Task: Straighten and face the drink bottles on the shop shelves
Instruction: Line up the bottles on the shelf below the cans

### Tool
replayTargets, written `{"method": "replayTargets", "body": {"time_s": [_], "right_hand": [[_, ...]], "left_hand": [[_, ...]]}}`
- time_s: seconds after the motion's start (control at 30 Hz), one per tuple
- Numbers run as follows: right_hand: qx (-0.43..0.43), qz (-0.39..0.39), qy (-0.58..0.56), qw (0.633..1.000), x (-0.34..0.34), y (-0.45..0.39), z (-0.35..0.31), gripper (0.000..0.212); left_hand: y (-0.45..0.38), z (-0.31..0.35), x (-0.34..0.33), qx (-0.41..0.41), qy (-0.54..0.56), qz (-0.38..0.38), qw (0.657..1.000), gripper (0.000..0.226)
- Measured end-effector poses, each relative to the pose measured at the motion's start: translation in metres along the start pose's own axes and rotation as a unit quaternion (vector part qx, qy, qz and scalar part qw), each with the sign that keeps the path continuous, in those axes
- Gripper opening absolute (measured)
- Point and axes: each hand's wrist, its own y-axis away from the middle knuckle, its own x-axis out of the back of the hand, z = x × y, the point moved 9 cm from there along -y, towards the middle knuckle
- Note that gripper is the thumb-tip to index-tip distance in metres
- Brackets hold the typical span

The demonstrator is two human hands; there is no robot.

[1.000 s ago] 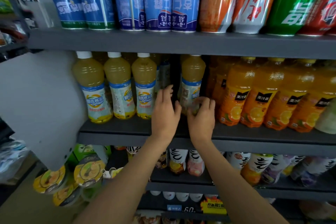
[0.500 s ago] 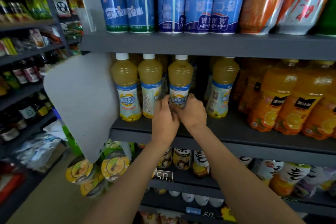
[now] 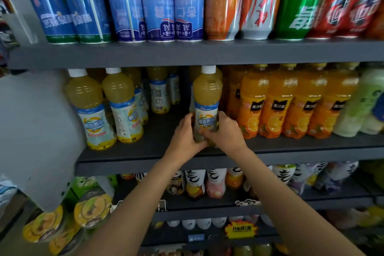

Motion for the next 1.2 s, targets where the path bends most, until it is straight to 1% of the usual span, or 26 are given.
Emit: {"method": "replayTargets", "body": {"time_s": [0.13,0.2,0.23,0.3,0.37,0.43,0.57,0.63,0.83,0.9,0.97,1.03,1.2], "right_hand": [[-0.003,-0.013,-0.012,1.000,0.003,0.000,0.005,0.054],[-0.009,-0.016,-0.002,1.000,0.006,0.001,0.008,0.056],[-0.013,-0.010,0.009,1.000,0.009,0.002,0.010,0.056],[-0.024,0.024,0.036,0.999,0.014,0.005,0.014,0.054],[-0.036,0.055,0.055,0.996,0.017,0.010,0.016,0.051],[-0.036,0.063,0.064,0.995,0.015,0.010,0.015,0.048],[-0.037,0.062,0.076,0.995,0.019,0.008,0.020,0.046],[-0.037,0.061,0.075,0.995,0.022,0.007,0.023,0.046],[-0.027,0.071,0.035,0.997,0.021,0.001,0.022,0.045],[-0.029,0.073,0.032,0.996,0.020,0.000,0.021,0.046],[-0.028,0.067,0.031,0.997,0.017,-0.002,0.020,0.045],[-0.027,0.060,0.016,0.998,0.015,-0.003,0.020,0.044],[-0.026,0.041,0.007,0.999,0.011,-0.005,0.017,0.045]], "left_hand": [[0.000,0.001,-0.004,-0.004,0.006,-0.050,0.999,0.091],[-0.001,-0.002,0.002,0.015,0.014,-0.050,0.999,0.076],[-0.002,-0.004,0.007,0.033,0.033,-0.034,0.998,0.065],[-0.005,-0.006,0.018,0.063,0.062,0.020,0.996,0.047],[-0.012,0.000,0.021,0.069,0.055,0.069,0.994,0.039],[-0.020,0.006,0.016,0.081,0.043,0.098,0.991,0.040],[-0.032,0.004,0.005,0.145,0.006,0.140,0.979,0.048],[-0.036,0.002,0.000,0.152,-0.023,0.146,0.977,0.049],[-0.043,0.001,-0.003,0.115,-0.023,0.121,0.986,0.042],[-0.044,-0.001,0.000,0.091,0.000,0.092,0.992,0.040],[-0.045,-0.003,0.002,0.076,0.034,0.049,0.995,0.042],[-0.048,-0.006,0.003,0.070,0.037,0.016,0.997,0.044],[-0.055,-0.007,0.004,0.068,0.020,0.007,0.997,0.046]]}}
